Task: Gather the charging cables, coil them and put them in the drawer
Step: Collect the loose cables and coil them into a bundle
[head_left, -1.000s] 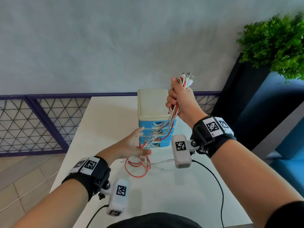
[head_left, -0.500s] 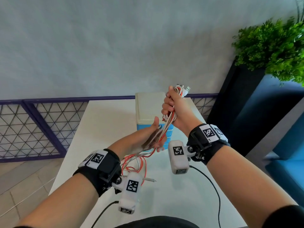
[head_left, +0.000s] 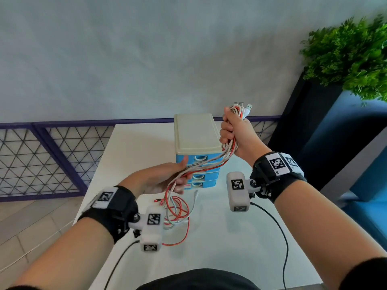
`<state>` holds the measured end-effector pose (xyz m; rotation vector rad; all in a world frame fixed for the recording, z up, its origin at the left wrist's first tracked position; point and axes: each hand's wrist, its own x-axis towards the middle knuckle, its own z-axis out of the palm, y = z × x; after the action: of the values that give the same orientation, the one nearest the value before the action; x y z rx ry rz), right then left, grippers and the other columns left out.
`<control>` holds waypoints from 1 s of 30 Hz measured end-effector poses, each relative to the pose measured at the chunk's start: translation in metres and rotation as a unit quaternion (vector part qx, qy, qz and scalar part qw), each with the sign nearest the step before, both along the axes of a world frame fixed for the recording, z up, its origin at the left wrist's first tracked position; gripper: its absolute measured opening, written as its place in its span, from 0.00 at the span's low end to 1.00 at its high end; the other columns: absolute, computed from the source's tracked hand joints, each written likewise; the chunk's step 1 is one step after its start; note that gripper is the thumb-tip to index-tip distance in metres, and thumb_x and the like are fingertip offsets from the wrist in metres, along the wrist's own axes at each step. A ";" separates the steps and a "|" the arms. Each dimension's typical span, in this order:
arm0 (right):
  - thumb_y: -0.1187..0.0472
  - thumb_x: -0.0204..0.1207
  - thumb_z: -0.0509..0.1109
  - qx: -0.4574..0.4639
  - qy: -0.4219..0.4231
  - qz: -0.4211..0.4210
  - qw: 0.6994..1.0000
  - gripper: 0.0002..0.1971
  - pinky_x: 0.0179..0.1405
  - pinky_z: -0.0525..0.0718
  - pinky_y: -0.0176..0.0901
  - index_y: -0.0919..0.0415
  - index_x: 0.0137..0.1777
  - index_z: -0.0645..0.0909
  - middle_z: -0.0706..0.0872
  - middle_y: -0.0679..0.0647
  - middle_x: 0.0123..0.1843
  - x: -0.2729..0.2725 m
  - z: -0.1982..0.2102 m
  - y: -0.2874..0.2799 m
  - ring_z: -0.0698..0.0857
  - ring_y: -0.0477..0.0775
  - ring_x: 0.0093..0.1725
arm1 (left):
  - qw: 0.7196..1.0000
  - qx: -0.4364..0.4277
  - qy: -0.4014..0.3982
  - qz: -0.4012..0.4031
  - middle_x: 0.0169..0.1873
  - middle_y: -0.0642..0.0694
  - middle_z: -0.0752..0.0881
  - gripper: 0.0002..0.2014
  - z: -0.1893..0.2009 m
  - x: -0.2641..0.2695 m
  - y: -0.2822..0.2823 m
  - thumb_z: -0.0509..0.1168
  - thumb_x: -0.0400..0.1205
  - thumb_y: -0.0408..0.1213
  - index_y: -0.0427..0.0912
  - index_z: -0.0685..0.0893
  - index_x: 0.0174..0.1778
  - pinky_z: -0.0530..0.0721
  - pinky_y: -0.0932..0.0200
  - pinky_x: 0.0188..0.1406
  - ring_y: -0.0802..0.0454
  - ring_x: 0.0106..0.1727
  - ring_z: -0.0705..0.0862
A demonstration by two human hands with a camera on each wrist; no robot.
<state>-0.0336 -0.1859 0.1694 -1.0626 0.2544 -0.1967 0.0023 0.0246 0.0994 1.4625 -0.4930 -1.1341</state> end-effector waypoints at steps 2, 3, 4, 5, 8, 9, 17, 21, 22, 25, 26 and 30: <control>0.51 0.83 0.65 -0.026 0.003 -0.014 1.000 0.16 0.15 0.69 0.34 0.56 0.35 0.70 0.64 0.46 0.19 -0.001 -0.002 -0.004 0.63 0.43 0.14 | 0.999 -0.030 0.032 -0.001 0.26 0.50 0.70 0.18 0.002 0.004 0.009 0.56 0.80 0.50 0.38 0.79 0.47 0.83 0.58 0.43 0.53 0.27 0.73; 0.51 0.83 0.65 -0.037 0.005 -0.019 0.999 0.17 0.15 0.69 0.34 0.56 0.35 0.70 0.64 0.46 0.20 -0.001 -0.003 -0.006 0.64 0.43 0.15 | 0.999 -0.035 0.030 0.000 0.27 0.51 0.72 0.15 0.003 0.005 0.012 0.57 0.80 0.47 0.37 0.80 0.49 0.84 0.56 0.49 0.54 0.28 0.76; 0.51 0.83 0.65 -0.046 0.007 -0.023 0.999 0.17 0.15 0.69 0.34 0.56 0.34 0.69 0.64 0.46 0.20 -0.001 -0.004 -0.006 0.64 0.43 0.15 | 0.999 -0.033 0.023 -0.001 0.28 0.51 0.74 0.14 0.005 0.006 0.012 0.58 0.79 0.45 0.38 0.79 0.50 0.85 0.55 0.53 0.54 0.28 0.79; 0.51 0.83 0.65 -0.054 0.009 -0.026 0.998 0.17 0.16 0.70 0.35 0.56 0.34 0.69 0.64 0.47 0.20 -0.001 -0.005 -0.006 0.64 0.43 0.15 | 1.000 -0.027 0.013 -0.009 0.29 0.52 0.75 0.13 0.008 0.007 0.012 0.58 0.80 0.45 0.38 0.78 0.51 0.86 0.56 0.54 0.56 0.28 0.79; 0.52 0.83 0.65 -0.075 0.013 -0.035 0.996 0.17 0.16 0.71 0.35 0.56 0.33 0.69 0.64 0.47 0.20 0.000 -0.006 -0.005 0.65 0.44 0.15 | 1.000 0.000 0.009 -0.020 0.34 0.49 0.78 0.14 0.014 0.004 0.007 0.53 0.85 0.46 0.40 0.77 0.53 0.85 0.59 0.43 0.57 0.24 0.74; 0.52 0.83 0.65 -0.077 0.012 -0.038 0.996 0.17 0.15 0.71 0.35 0.56 0.34 0.69 0.65 0.47 0.20 0.001 -0.005 -0.005 0.65 0.44 0.15 | 1.000 0.007 0.017 -0.012 0.33 0.49 0.79 0.16 0.015 0.004 0.006 0.51 0.86 0.47 0.39 0.77 0.54 0.83 0.61 0.37 0.57 0.23 0.71; 0.52 0.83 0.65 -0.143 0.045 -0.002 0.989 0.17 0.16 0.74 0.36 0.56 0.34 0.69 0.67 0.48 0.21 0.002 -0.012 -0.012 0.67 0.44 0.16 | 0.947 0.103 -0.301 0.037 0.32 0.50 0.73 0.12 0.020 0.003 -0.010 0.49 0.89 0.40 0.44 0.75 0.44 0.74 0.68 0.31 0.57 0.30 0.75; 0.52 0.83 0.66 -0.265 0.086 0.055 0.959 0.15 0.18 0.79 0.38 0.57 0.36 0.72 0.76 0.51 0.25 0.004 -0.018 -0.010 0.75 0.47 0.17 | 0.840 0.181 -0.510 0.054 0.41 0.43 0.83 0.13 0.024 0.002 -0.018 0.45 0.88 0.46 0.45 0.71 0.47 0.68 0.51 0.48 0.43 0.43 0.78; 0.51 0.82 0.66 -0.284 0.093 0.067 0.952 0.15 0.20 0.81 0.39 0.58 0.37 0.74 0.78 0.52 0.27 0.003 -0.020 -0.010 0.77 0.47 0.19 | 0.826 0.188 -0.528 0.060 0.40 0.45 0.83 0.14 0.024 0.002 -0.019 0.44 0.88 0.47 0.46 0.70 0.47 0.64 0.52 0.51 0.46 0.41 0.78; 0.48 0.82 0.66 -0.304 0.103 0.112 0.941 0.16 0.32 0.88 0.44 0.61 0.40 0.78 0.87 0.57 0.37 -0.001 -0.022 -0.005 0.86 0.52 0.29 | 0.806 0.165 -0.562 0.091 0.32 0.54 0.76 0.12 0.028 0.002 -0.022 0.43 0.88 0.47 0.50 0.68 0.44 0.58 0.53 0.52 0.55 0.36 0.74; 0.49 0.82 0.66 -0.283 0.103 0.135 0.944 0.16 0.35 0.89 0.43 0.62 0.42 0.79 0.88 0.57 0.40 -0.004 -0.021 -0.002 0.88 0.53 0.32 | 0.803 0.151 -0.568 0.101 0.31 0.55 0.75 0.11 0.029 0.002 -0.023 0.44 0.88 0.47 0.51 0.67 0.44 0.58 0.54 0.52 0.57 0.35 0.73; 0.48 0.85 0.60 -0.161 0.104 0.277 0.942 0.19 0.45 0.89 0.46 0.63 0.50 0.83 0.90 0.59 0.45 -0.012 -0.018 0.012 0.90 0.55 0.43 | 0.791 0.116 -0.589 0.118 0.38 0.54 0.79 0.10 0.032 0.002 -0.025 0.46 0.88 0.46 0.52 0.68 0.44 0.60 0.53 0.53 0.55 0.39 0.77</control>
<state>-0.0454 -0.1742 0.1516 -1.4400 0.1056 0.3968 0.0042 0.0001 0.1315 2.2937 -0.9897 0.0748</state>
